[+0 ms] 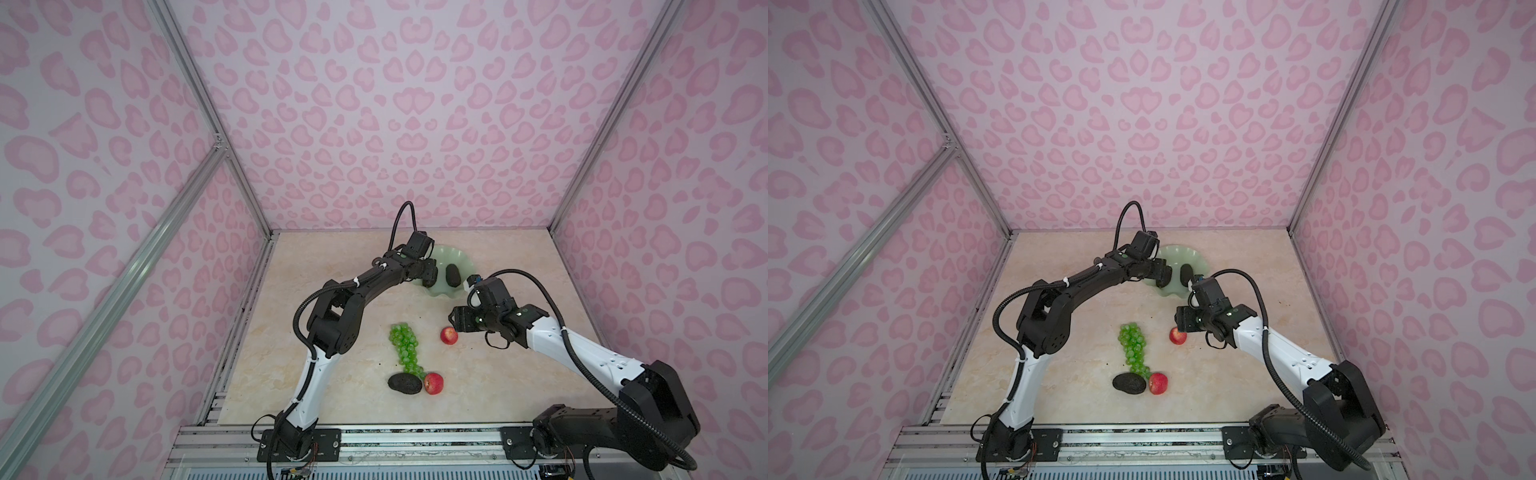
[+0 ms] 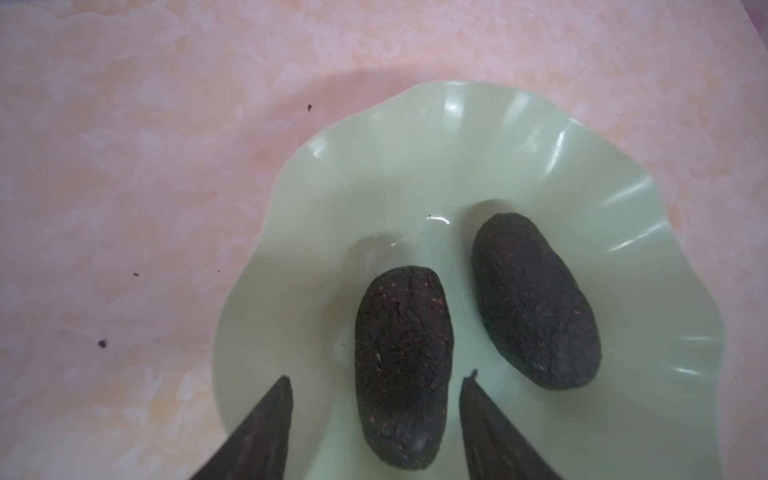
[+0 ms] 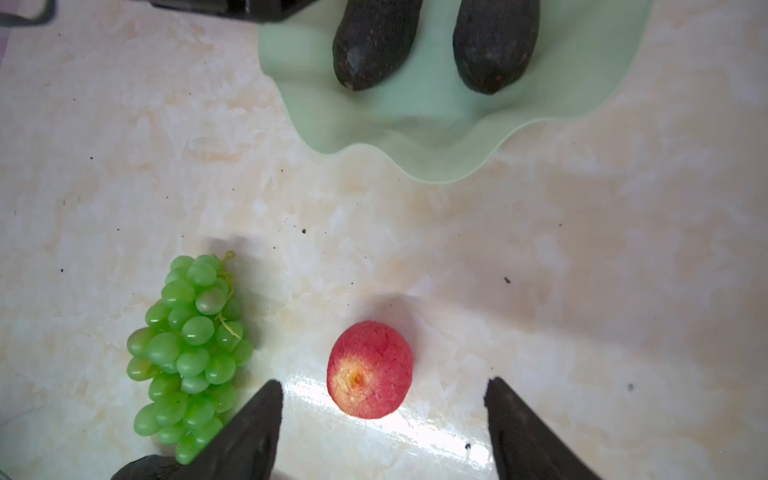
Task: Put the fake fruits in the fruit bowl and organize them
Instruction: 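Release the avocado with left gripper while right gripper reaches for red apple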
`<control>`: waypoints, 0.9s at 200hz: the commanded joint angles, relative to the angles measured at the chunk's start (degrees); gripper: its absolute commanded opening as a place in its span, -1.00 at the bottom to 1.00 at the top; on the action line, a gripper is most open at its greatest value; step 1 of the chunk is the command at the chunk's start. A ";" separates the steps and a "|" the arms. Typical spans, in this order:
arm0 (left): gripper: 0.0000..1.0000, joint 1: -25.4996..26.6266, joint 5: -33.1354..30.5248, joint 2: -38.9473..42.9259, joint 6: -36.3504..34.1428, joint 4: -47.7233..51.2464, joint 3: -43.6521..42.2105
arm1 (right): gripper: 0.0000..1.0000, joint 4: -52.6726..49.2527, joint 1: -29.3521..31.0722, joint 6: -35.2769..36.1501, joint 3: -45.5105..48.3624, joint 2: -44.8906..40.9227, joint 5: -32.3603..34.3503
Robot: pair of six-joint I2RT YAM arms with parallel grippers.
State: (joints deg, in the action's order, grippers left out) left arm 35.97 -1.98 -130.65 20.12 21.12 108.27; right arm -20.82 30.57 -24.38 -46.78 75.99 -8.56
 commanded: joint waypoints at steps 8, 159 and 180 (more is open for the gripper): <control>0.35 0.15 0.97 31.99 -1.33 -5.74 -1.71 | 0.53 1.08 4.27 -3.93 1.53 2.19 2.45; 0.45 0.16 -11.37 54.17 -2.75 -7.62 -27.93 | 0.25 8.21 6.84 -5.72 0.13 14.79 9.23; 0.52 -0.40 -15.97 59.61 -1.12 -6.98 -36.22 | -0.01 7.28 6.80 -5.15 -0.68 14.62 9.35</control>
State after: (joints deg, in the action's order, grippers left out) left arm 36.12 -10.76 -75.29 17.63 10.90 78.48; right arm -13.21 37.28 -30.52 -46.72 90.41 -0.82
